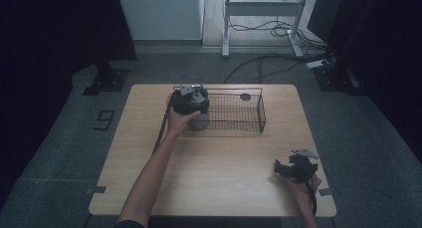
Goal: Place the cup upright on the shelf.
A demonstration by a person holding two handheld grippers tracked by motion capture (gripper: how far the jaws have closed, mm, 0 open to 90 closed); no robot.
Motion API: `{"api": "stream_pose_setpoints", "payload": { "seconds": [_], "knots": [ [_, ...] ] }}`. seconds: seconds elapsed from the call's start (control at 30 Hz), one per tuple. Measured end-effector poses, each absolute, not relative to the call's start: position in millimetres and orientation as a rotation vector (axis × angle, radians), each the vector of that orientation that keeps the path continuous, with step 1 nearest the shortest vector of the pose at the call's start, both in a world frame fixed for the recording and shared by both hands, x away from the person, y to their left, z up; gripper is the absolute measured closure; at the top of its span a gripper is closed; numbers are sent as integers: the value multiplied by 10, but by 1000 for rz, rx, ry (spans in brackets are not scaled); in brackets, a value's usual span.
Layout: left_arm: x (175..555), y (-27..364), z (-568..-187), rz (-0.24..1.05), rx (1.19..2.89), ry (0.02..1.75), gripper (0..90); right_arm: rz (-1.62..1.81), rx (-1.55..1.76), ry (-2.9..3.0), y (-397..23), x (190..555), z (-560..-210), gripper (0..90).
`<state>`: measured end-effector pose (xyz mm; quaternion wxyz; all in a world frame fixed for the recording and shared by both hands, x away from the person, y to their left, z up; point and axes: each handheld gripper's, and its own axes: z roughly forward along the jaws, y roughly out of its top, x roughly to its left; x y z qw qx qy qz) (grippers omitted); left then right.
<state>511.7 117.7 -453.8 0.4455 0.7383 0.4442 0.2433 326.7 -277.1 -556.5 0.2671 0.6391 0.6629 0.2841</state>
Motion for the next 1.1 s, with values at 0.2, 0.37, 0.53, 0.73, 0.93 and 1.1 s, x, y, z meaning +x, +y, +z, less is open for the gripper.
{"api": "stream_pose_setpoints", "payload": {
  "seconds": [0.2,0.37,0.53,0.73,0.93,1.1],
  "knots": [
    [4992,1227,-4435,610,1845,1083,3,766,1725,1790,-2771,3266,-5565,11],
    [4893,1284,-4348,594,1847,1056,3,766,1725,1789,-2771,3266,-5565,10],
    [4764,1315,-4259,577,1829,1033,5,765,1726,1789,-2770,3267,-5565,9],
    [4583,1327,-4243,572,1842,1012,6,765,1726,1789,-2770,3267,-5565,9],
    [4410,1346,-4231,554,1863,977,8,766,1729,1788,-2769,3267,-5564,9],
    [4267,1366,-4241,530,1882,945,17,765,1725,1789,-2771,3268,-5565,9]
  ]
}}
